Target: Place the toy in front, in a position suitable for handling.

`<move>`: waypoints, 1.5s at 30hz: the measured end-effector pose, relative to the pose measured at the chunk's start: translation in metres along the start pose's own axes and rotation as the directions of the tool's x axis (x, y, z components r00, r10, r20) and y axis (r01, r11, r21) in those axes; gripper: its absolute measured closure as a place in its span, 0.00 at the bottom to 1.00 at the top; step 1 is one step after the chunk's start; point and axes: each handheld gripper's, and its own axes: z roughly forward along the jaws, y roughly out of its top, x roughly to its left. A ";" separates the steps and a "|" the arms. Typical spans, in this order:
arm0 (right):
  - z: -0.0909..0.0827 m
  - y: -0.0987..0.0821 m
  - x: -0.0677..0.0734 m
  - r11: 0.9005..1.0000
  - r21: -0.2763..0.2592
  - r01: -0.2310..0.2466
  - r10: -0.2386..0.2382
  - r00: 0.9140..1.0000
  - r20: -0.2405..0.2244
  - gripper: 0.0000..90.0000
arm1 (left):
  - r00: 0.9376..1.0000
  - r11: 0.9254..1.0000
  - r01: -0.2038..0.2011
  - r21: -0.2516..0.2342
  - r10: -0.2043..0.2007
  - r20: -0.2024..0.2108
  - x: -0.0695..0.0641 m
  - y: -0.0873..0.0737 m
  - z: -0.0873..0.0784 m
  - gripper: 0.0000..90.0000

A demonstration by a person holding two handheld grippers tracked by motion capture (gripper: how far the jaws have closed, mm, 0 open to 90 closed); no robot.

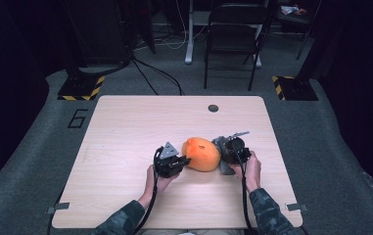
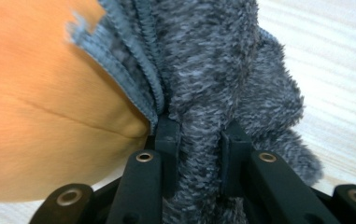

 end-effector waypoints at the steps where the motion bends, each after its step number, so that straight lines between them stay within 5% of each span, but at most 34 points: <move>1: -0.001 0.001 0.000 1.000 0.000 -0.007 0.007 1.000 -0.003 0.82 | 1.000 1.000 0.001 -0.001 -0.001 0.000 0.000 0.000 0.000 0.91; 5: -0.019 0.008 0.001 0.999 -0.044 0.020 -0.019 1.000 0.025 0.82 | 1.000 1.000 0.000 -0.004 0.000 0.002 0.000 0.000 0.000 0.91; 13: -0.069 0.026 0.023 0.977 -0.204 0.062 -0.071 0.997 -0.037 0.82 | 1.000 1.000 -0.007 -0.002 0.007 -0.006 -0.003 0.002 0.000 0.91; 24: -0.072 0.029 0.078 0.956 -0.247 0.159 -0.186 0.978 -0.093 0.82 | 1.000 1.000 -0.019 0.000 0.019 -0.006 -0.004 0.002 0.000 0.91; 29: -0.060 0.026 0.076 0.957 -0.235 0.170 -0.194 0.977 -0.086 0.81 | 1.000 1.000 -0.021 0.008 0.021 -0.004 -0.005 0.002 0.000 0.91; 38: -0.063 0.026 0.071 0.960 -0.197 0.198 -0.213 0.975 -0.060 0.81 | 1.000 1.000 -0.028 0.001 0.028 -0.010 -0.005 0.002 0.001 0.91; 45: -0.061 0.026 0.056 0.972 -0.165 0.167 -0.180 0.981 -0.066 0.81 | 1.000 1.000 -0.023 0.000 0.023 -0.006 -0.003 0.001 0.001 0.91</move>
